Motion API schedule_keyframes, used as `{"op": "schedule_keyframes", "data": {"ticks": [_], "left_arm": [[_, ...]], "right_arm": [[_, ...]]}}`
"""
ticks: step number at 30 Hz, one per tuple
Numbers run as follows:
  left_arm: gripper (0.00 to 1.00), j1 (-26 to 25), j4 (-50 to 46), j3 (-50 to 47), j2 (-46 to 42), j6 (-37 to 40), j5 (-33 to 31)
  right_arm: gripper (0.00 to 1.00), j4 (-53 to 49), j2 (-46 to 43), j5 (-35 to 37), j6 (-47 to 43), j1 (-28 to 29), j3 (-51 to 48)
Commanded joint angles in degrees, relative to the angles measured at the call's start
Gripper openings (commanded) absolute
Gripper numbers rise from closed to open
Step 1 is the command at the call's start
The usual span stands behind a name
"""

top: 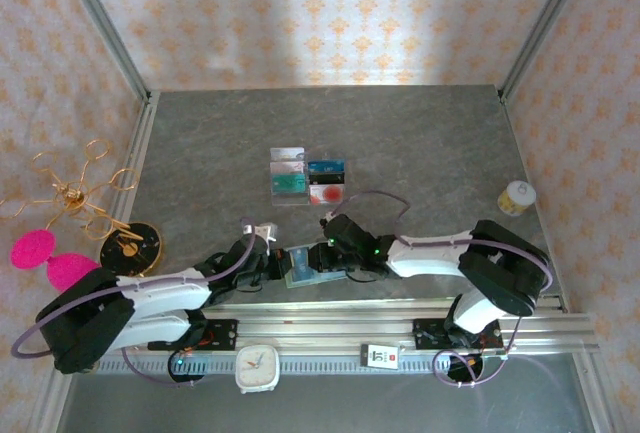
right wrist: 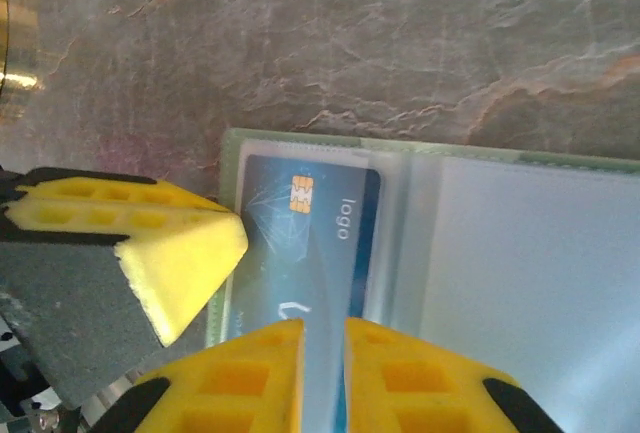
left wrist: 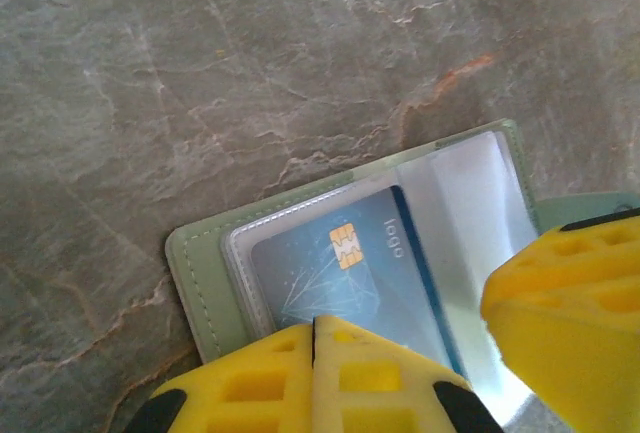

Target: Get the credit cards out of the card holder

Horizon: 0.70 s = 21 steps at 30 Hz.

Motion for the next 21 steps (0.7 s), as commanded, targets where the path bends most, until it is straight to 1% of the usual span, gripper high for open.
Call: {"op": "schedule_keyframes", "data": {"ticks": [1, 7, 11, 12, 14, 15, 16, 21], "left_arm": [[0.00, 0.5, -1.1, 0.5, 1.8, 1.8, -0.9], [0.00, 0.5, -0.4, 0.1, 1.8, 1.8, -0.5], [0.00, 0.6, 0.2, 0.1, 2.1, 1.8, 0.2], [0.00, 0.6, 0.4, 0.1, 2.4, 1.8, 0.4], [0.00, 0.5, 0.6, 0.1, 2.8, 1.9, 0.7], [0.00, 0.6, 0.5, 0.1, 3.0, 1.8, 0.7], [0.00, 0.5, 0.5, 0.1, 2.9, 1.8, 0.7], [0.00, 0.7, -0.3, -0.3, 1.4, 2.0, -0.1]], "right_arm": [[0.18, 0.1, 1.4, 0.0, 0.9, -0.2, 0.1], [0.19, 1.8, 2.9, -1.7, 1.4, -0.2, -0.4], [0.16, 3.2, 3.4, -3.0, 1.3, -0.1, -0.6], [0.14, 3.6, 3.7, -3.4, 1.5, -0.2, -0.7], [0.06, 4.1, 4.0, -3.6, 1.7, -0.1, -0.8], [0.02, 4.0, 3.8, -3.0, 2.1, -0.2, -1.0], [0.00, 3.9, 3.5, -2.3, 2.6, -0.2, -1.3], [0.00, 2.9, -0.4, 2.7, 5.4, -0.1, -4.2]]}}
